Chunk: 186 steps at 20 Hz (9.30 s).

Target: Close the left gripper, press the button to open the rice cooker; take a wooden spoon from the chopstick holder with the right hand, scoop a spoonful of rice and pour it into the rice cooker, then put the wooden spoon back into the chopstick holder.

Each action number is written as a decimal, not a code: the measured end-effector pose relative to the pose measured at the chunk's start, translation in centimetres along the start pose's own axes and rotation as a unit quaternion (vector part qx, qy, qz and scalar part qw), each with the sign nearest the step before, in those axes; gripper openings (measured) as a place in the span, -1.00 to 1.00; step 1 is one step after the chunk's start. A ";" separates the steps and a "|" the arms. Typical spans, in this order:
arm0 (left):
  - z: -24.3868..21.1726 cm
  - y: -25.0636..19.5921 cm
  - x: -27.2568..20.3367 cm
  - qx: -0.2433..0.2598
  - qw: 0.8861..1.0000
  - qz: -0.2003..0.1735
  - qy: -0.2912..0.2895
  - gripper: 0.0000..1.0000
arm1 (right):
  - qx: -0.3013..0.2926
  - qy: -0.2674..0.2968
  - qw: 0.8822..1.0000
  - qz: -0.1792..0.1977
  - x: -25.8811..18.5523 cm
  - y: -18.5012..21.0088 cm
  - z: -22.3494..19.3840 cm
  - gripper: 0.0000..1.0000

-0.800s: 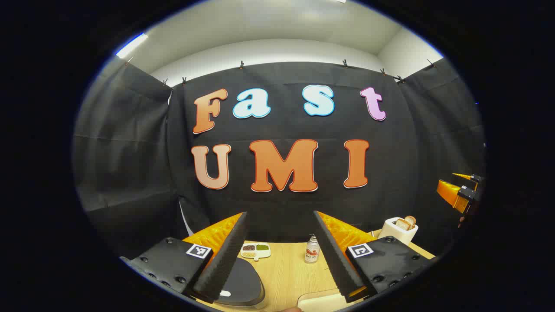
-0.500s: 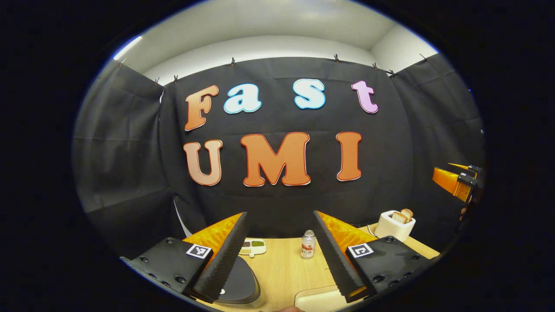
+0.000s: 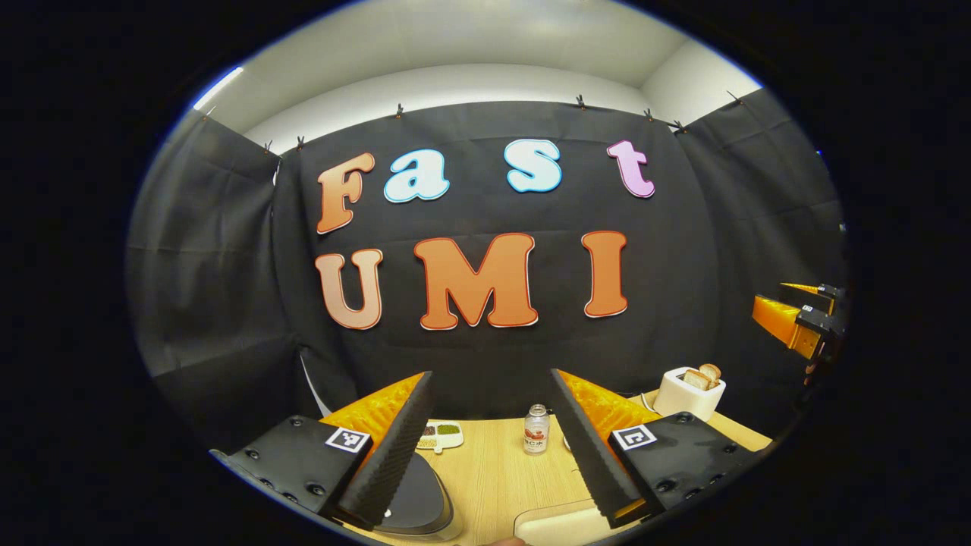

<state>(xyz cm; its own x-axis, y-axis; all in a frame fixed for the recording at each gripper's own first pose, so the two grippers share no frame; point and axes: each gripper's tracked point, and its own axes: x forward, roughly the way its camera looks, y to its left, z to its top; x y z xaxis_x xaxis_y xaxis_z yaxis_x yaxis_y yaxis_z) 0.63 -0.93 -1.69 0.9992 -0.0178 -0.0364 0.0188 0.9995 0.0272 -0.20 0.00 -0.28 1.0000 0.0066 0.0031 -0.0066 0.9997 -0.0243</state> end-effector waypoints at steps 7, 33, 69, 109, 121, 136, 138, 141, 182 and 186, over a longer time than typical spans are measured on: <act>-2.2 5.3 1.2 -0.021 0.997 0.059 0.045 -0.08 | -0.003 0.010 1.000 -0.008 0.3 -0.2 -0.7 0.91; -28.6 14.8 -2.3 -0.275 0.787 0.131 0.537 -0.89 | -0.054 0.187 0.980 -0.030 0.9 -2.1 -14.5 0.90; -10.9 10.5 -4.2 -0.028 0.966 0.155 0.203 0.53 | 0.176 0.481 0.858 0.028 -2.3 1.9 -36.8 0.18; -8.7 22.7 -2.2 0.044 0.978 0.195 0.066 0.96 | 0.014 0.324 0.943 0.075 -6.5 17.9 -24.9 -0.82; -10.5 25.0 -0.9 0.047 0.978 0.184 0.081 1.00 | -0.144 0.270 0.950 0.061 -9.1 20.0 -30.1 -0.86; -11.9 25.6 -1.3 0.049 0.977 0.182 0.102 1.00 | -0.024 0.304 0.949 0.081 -9.9 25.3 -32.0 -0.87; -12.1 25.6 -1.2 0.046 0.977 0.179 0.104 1.00 | 0.043 0.333 0.937 0.092 -9.7 26.5 -32.4 -0.87; -12.4 25.3 -1.1 0.045 0.979 0.171 0.106 1.00 | 0.172 0.384 0.904 0.076 -9.4 26.8 -33.0 -0.87; -10.1 27.9 -3.8 0.003 0.972 0.224 0.073 0.96 | 0.728 0.355 0.571 0.133 1.4 27.8 -20.0 -0.87; -10.6 30.5 -5.6 -0.003 0.966 0.249 0.073 0.96 | 0.709 0.376 0.571 0.174 3.1 34.0 -17.7 -0.87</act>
<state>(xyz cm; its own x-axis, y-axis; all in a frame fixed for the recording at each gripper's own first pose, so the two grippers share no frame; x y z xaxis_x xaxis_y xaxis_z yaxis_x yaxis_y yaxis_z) -4.76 29.94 -11.28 0.8682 0.4695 -0.1605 -0.4641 0.8828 0.0724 2.73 33.57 -18.79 0.6531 0.7310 -0.1977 0.3308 -0.0405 0.9428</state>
